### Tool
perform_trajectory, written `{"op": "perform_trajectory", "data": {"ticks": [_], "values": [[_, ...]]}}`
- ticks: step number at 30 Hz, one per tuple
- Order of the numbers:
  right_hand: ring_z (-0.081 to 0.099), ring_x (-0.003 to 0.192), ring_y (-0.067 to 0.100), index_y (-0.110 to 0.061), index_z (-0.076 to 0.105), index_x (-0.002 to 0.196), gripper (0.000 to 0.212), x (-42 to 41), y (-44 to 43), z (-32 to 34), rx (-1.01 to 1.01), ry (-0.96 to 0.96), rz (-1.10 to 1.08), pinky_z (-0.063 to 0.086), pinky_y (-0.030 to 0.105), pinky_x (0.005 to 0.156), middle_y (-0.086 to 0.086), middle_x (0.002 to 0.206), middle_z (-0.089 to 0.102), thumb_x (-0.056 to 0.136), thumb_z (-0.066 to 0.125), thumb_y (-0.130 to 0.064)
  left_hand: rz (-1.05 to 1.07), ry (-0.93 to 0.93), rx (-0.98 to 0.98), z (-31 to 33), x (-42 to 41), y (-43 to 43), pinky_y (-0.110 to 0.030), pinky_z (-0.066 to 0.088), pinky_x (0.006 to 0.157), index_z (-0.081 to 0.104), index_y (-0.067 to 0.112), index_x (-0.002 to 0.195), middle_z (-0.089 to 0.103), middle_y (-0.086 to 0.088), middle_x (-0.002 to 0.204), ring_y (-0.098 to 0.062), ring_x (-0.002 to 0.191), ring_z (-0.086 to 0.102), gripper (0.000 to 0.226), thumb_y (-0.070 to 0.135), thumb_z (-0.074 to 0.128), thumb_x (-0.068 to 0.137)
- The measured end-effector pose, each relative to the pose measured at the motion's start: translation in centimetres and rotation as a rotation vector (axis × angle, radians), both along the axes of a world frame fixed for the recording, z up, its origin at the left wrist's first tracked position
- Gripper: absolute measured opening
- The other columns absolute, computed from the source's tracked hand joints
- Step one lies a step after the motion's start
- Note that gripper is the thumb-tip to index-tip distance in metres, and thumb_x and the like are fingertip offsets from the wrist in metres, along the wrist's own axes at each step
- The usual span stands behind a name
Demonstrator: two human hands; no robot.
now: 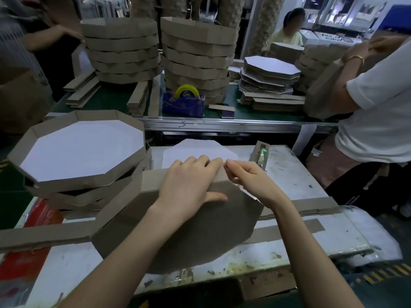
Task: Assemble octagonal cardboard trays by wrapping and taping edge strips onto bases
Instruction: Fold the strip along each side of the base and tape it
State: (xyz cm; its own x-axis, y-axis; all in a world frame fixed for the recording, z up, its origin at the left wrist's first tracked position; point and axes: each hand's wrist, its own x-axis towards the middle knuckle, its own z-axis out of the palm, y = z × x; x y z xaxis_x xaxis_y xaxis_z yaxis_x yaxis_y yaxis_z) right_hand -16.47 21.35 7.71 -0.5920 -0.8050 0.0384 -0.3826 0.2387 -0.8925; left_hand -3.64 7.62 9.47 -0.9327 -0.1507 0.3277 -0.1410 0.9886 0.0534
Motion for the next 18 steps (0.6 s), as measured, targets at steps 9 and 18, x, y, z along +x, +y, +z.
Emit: {"op": "perform_trajectory", "data": {"ticks": [9, 18], "values": [[0.067, 0.076, 0.010, -0.026, 0.076, 0.096, 0.015, -1.4, 1.5, 4.5, 0.079, 0.156, 0.110, 0.054, 0.018, 0.066, -0.003, 0.084, 0.073, 0.092, 0.068, -0.038, -0.001, 0.202, 0.402, -0.8, 5.5, -2.6, -0.034, 0.050, 0.074, 0.047, 0.034, 0.132, 0.060, 0.010, 0.122, -0.014, 0.100, 0.057, 0.081, 0.082, 0.052, 0.067], [0.062, 0.070, 0.003, -0.029, 0.076, 0.105, 0.017, 0.6, -0.7, 5.6, 0.135, 0.283, 0.166, 0.048, 0.013, 0.061, -0.015, 0.086, 0.072, 0.088, 0.073, -0.031, 0.039, 0.196, 0.539, -3.4, 7.6, -4.5, -0.031, 0.046, 0.079, 0.032, 0.050, 0.135, 0.034, 0.037, 0.114, -0.001, 0.103, 0.047, 0.076, 0.076, 0.052, 0.066]]}}
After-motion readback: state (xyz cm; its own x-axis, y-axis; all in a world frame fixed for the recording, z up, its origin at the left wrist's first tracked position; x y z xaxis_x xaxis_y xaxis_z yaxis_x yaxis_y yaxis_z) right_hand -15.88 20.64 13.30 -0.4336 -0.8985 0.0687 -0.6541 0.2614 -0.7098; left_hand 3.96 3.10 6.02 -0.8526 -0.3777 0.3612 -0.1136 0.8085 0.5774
